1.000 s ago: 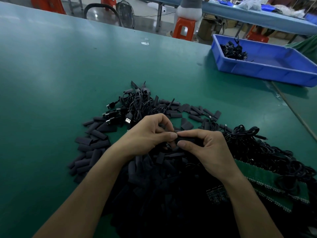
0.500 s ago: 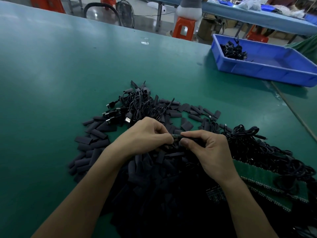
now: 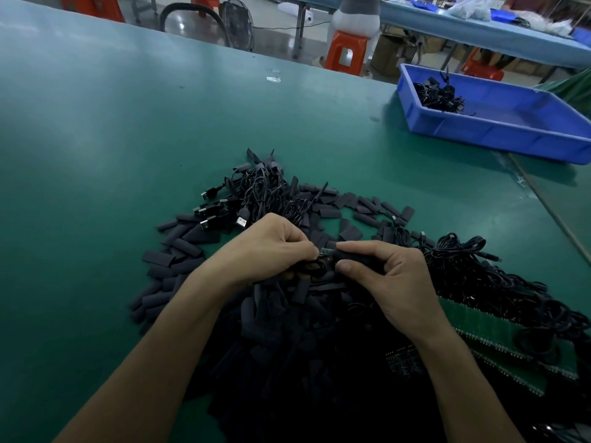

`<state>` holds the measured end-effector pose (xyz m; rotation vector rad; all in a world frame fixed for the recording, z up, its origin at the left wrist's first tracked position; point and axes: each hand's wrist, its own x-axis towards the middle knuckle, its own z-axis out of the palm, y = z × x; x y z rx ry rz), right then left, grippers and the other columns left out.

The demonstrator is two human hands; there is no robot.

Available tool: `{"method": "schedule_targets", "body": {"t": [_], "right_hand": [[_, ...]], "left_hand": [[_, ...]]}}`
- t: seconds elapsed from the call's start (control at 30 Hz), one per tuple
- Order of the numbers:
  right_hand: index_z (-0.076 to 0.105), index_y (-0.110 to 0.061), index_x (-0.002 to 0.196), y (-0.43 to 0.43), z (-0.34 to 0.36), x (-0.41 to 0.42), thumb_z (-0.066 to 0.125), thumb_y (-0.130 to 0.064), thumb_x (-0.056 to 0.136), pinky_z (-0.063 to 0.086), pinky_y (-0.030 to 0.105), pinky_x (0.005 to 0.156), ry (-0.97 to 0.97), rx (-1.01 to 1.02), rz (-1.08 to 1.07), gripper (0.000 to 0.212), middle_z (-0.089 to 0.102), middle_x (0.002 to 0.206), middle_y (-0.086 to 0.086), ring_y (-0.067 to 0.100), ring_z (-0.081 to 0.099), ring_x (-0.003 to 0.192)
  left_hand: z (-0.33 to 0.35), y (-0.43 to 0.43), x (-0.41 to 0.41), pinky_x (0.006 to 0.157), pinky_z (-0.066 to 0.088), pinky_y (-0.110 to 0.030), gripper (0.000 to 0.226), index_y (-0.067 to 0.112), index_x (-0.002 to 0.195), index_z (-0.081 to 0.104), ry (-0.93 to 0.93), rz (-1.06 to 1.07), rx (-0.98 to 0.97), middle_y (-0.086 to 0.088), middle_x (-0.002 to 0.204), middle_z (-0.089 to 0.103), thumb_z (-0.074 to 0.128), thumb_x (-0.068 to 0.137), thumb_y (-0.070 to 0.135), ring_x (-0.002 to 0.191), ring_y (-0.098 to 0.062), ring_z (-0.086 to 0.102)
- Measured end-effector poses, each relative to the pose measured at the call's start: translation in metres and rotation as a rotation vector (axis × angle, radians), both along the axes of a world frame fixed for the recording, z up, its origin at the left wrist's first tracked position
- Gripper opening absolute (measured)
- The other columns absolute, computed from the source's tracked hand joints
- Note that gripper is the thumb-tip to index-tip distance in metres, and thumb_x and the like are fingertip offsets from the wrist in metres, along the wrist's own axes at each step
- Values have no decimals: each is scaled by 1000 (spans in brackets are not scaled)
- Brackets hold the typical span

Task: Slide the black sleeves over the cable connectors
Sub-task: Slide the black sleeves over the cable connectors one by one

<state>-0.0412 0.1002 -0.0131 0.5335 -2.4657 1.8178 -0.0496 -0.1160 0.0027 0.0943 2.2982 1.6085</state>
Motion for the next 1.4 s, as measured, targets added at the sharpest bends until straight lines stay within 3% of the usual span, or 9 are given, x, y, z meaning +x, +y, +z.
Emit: {"method": "schedule_targets", "body": {"t": [0.27, 0.4, 0.5, 0.67, 0.87, 1.0, 1.13, 1.3, 1.4], "right_hand": [[77, -36, 98, 2, -2, -1, 77, -34, 75, 57, 20, 76, 45, 43, -15, 23, 77, 94, -15, 6, 74, 87], [77, -35, 95, 1, -5, -1, 75, -38, 75, 59, 24, 76, 47, 67, -43, 21, 77, 91, -16, 5, 73, 84], [76, -35, 94, 0, -6, 0, 74, -38, 76, 58, 23, 74, 53, 83, -46, 19, 76, 89, -17, 4, 73, 81], [73, -39, 94, -2, -6, 1, 72, -39, 78, 59, 25, 76, 94, 102, -72, 16, 75, 89, -20, 3, 72, 82], [73, -39, 94, -2, -8, 2, 74, -34, 80, 60, 27, 75, 98, 83, -90, 14, 76, 86, -17, 5, 73, 80], [74, -37, 95, -1, -8, 1, 75, -34, 78, 57, 20, 71, 61, 61, -59, 17, 76, 85, -16, 4, 73, 78], [76, -33, 100, -1, -7, 1, 77, -35, 75, 59, 23, 75, 42, 54, -21, 25, 77, 92, -14, 6, 74, 84], [74, -34, 97, -2, -6, 2, 76, -31, 77, 54, 14, 74, 99, 51, -38, 21, 76, 93, -18, 1, 72, 84], [75, -33, 95, -4, -7, 4, 74, -29, 80, 55, 16, 75, 125, 45, -65, 16, 76, 91, -17, 3, 72, 84]], "left_hand": [[1, 1, 0, 47, 41, -15, 29, 11, 71, 75, -21, -44, 7, -1, 60, 69, 67, 94, 26, 52, -9, 56], [5, -2, 1, 59, 45, -21, 3, 13, 86, 76, -46, -116, 23, -3, 69, 71, 76, 87, 16, 62, -11, 60], [5, -1, 2, 66, 45, -29, 15, 17, 93, 71, -40, -130, -6, -1, 70, 72, 79, 80, 15, 63, -12, 61], [3, 2, 1, 53, 43, -16, 7, 21, 79, 73, 79, 7, -105, 5, 63, 71, 79, 79, 22, 54, -4, 59], [-1, 0, 0, 59, 49, -27, 12, 24, 76, 78, 144, 2, -155, -1, 69, 74, 77, 84, 33, 59, -9, 61], [-1, 0, 0, 47, 34, -10, 15, 25, 79, 77, 256, -62, -238, 8, 62, 68, 72, 91, 33, 47, 2, 48], [-1, 1, 1, 53, 37, -6, 13, 30, 80, 75, 285, -88, -223, 19, 66, 69, 71, 92, 31, 55, 8, 56], [-4, 0, -2, 66, 53, -27, 10, 26, 83, 77, 233, -95, -164, 8, 76, 74, 73, 91, 31, 67, -1, 63], [-5, 1, -2, 67, 53, -36, 10, 24, 82, 77, 196, -92, -107, -1, 78, 75, 74, 90, 29, 66, -8, 61]]}}
